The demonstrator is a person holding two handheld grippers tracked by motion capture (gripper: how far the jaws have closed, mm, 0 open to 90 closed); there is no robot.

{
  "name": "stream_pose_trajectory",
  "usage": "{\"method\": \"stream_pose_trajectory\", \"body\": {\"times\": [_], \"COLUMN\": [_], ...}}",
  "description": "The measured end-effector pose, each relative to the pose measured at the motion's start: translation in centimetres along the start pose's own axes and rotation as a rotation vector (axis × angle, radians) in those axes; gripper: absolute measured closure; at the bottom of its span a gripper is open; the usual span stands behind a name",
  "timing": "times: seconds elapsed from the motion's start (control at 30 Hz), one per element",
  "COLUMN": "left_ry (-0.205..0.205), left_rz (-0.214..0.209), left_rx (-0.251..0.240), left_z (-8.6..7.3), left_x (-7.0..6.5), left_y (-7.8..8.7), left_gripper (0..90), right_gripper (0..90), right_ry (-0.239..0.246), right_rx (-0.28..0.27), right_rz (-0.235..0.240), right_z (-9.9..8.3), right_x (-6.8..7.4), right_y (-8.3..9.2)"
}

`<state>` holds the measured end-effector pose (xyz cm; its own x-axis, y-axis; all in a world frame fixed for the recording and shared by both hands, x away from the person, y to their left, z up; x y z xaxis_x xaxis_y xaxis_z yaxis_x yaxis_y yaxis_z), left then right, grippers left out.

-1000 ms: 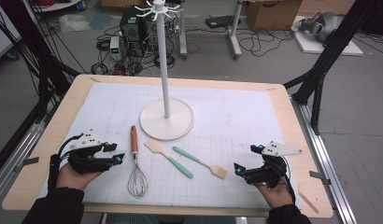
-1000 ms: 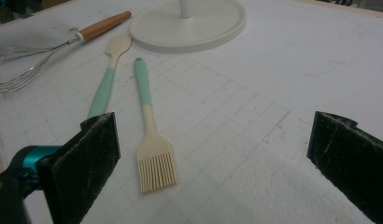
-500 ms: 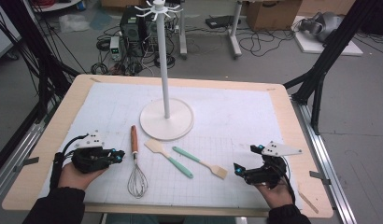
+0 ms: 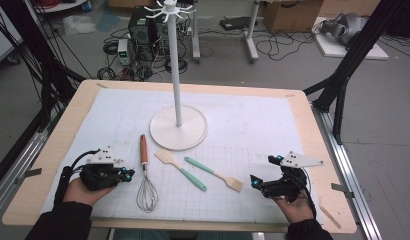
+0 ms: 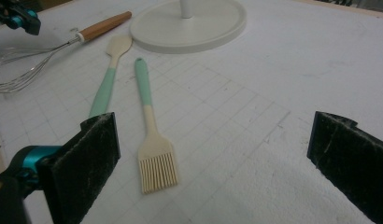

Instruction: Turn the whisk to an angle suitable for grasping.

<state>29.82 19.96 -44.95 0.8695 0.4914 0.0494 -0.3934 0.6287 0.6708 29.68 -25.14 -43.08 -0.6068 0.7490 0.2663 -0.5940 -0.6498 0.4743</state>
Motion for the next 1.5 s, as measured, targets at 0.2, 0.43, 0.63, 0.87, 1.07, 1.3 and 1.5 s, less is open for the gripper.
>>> {"method": "stream_pose_trajectory", "body": {"times": [0.2, 0.43, 0.63, 0.87, 1.07, 1.3, 1.5], "left_ry": [-0.036, -0.050, -0.056, -0.080, -0.101, -0.105, -0.104], "left_rz": [-0.025, -0.064, -0.090, -0.123, -0.146, -0.152, -0.158], "left_rx": [0.042, 0.055, 0.075, 0.090, 0.096, 0.098, 0.091], "left_z": [-0.4, -0.7, -1.1, -1.1, -1.2, -1.1, -1.0], "left_x": [-0.7, -1.1, -1.5, -2.4, -3.2, -3.4, -3.3], "left_y": [-0.7, -1.0, -1.1, -1.3, -1.0, -1.0, -1.2], "left_gripper": [89.3, 89.3, 89.3, 89.3, 89.3, 89.2, 89.1], "right_gripper": [1.0, 1.0, 1.0, 1.0, 1.0, 1.0, 0.9], "right_ry": [-0.001, 0.004, -0.001, 0.000, 0.001, 0.003, 0.004], "right_rx": [0.000, 0.001, 0.003, 0.003, -0.002, -0.005, 0.000], "right_rz": [0.001, 0.001, 0.001, 0.001, 0.000, 0.001, 0.002], "right_z": [0.0, 0.0, 0.0, -0.1, 0.0, 0.0, 0.0], "right_x": [0.0, 0.0, 0.1, 0.1, 0.0, 0.1, 0.2], "right_y": [0.0, 0.0, 0.0, 0.0, 0.1, 0.1, 0.0]}}
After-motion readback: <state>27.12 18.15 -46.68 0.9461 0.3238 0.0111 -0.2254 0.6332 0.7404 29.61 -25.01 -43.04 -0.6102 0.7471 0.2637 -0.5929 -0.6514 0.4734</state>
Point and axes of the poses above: each handheld gripper's, and its own axes: y roughly backward along the jaws, z roughly out of its top, x roughly to its left, the point moved 6 cm from there along -y, roughly forward along the jaws, and after that the axes turned 11 degrees about -y, right-handed, at the moved point
